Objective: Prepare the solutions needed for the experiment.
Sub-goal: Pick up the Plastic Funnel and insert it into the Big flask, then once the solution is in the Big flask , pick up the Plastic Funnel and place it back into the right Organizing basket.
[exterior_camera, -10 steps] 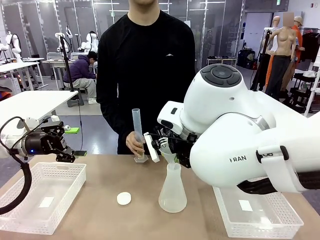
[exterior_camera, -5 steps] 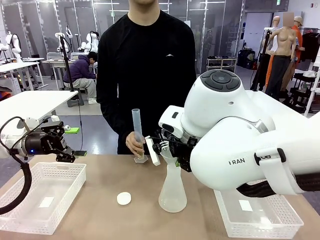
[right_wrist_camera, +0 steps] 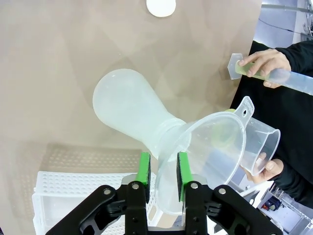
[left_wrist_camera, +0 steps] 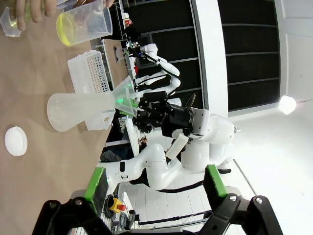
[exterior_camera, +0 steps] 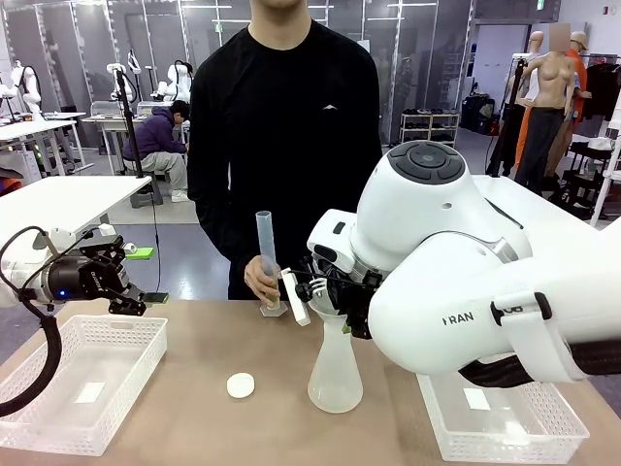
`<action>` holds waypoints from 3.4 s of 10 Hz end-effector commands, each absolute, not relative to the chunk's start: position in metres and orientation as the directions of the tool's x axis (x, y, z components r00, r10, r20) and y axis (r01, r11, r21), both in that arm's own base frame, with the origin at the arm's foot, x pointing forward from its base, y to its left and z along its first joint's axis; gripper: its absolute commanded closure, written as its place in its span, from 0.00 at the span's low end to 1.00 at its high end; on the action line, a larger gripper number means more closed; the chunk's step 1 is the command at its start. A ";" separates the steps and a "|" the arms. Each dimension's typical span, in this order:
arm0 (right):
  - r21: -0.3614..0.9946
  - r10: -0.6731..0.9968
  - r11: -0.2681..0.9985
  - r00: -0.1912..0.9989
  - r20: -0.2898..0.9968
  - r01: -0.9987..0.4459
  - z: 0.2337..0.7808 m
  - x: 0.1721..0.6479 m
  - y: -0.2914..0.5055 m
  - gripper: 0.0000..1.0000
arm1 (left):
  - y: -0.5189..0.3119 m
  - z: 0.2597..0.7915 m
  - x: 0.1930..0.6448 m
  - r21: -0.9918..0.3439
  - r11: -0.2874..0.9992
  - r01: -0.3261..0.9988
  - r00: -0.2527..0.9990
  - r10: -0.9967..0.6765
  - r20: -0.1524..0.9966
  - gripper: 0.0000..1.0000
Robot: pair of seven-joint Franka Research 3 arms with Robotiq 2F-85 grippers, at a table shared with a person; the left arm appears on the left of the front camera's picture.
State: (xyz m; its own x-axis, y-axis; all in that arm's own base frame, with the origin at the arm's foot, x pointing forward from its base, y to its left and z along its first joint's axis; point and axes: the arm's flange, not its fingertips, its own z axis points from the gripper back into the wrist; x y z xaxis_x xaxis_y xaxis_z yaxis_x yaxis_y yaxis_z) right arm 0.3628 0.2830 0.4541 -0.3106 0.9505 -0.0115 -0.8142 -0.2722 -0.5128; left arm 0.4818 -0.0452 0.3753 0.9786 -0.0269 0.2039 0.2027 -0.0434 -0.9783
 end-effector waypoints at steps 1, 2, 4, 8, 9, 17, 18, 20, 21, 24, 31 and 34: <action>-0.519 0.949 -0.258 -0.315 0.022 -0.815 0.451 0.356 0.286 0.50 | -0.046 0.377 0.480 -0.977 -0.056 0.206 0.978 -0.032 0.208 0.00; -0.521 0.950 -0.254 -0.312 0.025 -0.815 0.452 0.356 0.286 0.38 | -0.046 0.377 0.480 -0.977 -0.056 0.206 0.978 -0.032 0.208 0.00; -0.514 0.952 -0.253 -0.304 0.016 -0.820 0.454 0.359 0.286 0.18 | -0.046 0.377 0.480 -0.977 -0.056 0.206 0.978 -0.032 0.208 0.00; -0.516 0.948 -0.278 -0.319 -0.009 -0.810 0.453 0.360 0.286 0.00 | -0.046 0.377 0.480 -0.977 -0.056 0.206 0.978 -0.032 0.208 0.00; -0.516 0.948 -0.278 -0.319 -0.009 -0.810 0.453 0.360 0.286 0.00 | -0.046 0.377 0.480 -0.977 -0.056 0.206 0.978 -0.032 0.208 0.00; -0.557 0.939 -0.306 -0.343 -0.040 -0.772 0.471 0.341 0.297 0.00 | -0.046 0.377 0.480 -0.977 -0.056 0.206 0.978 -0.032 0.208 0.00; -0.615 0.940 -0.306 -0.332 -0.076 -0.727 0.491 0.329 0.301 0.00 | -0.046 0.377 0.480 -0.977 -0.056 0.206 0.978 -0.032 0.208 0.00; -0.648 0.959 -0.260 -0.270 -0.087 -0.716 0.518 0.320 0.295 0.00 | -0.046 0.377 0.480 -0.977 -0.056 0.206 0.978 -0.032 0.208 0.00; -0.649 0.978 -0.167 -0.209 -0.013 -0.742 0.527 0.318 0.282 0.00 | -0.046 0.377 0.480 -0.977 -0.056 0.206 0.978 -0.032 0.208 0.00; -0.544 0.920 0.309 0.099 0.380 -0.780 0.541 0.300 0.199 0.00 | -0.046 0.377 0.480 -0.977 -0.056 0.206 0.978 -0.032 0.208 0.00; -0.361 0.765 0.563 0.302 0.569 -0.744 0.574 0.311 0.145 0.00 | -0.046 0.377 0.480 -0.977 -0.056 0.206 0.978 -0.032 0.208 0.00; -0.346 0.750 0.590 0.336 0.570 -0.729 0.574 0.309 0.145 0.00 | -0.046 0.377 0.480 -0.977 -0.056 0.206 0.978 -0.032 0.208 0.00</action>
State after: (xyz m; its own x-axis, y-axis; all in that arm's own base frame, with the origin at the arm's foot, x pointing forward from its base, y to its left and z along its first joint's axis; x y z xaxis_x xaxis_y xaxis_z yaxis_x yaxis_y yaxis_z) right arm 0.3081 0.1477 0.5742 0.3267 0.7548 0.5688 -0.7353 0.5811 -0.3488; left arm 0.4818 -0.0451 0.3754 0.9786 -0.0269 0.2039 0.2026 -0.0437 -0.9783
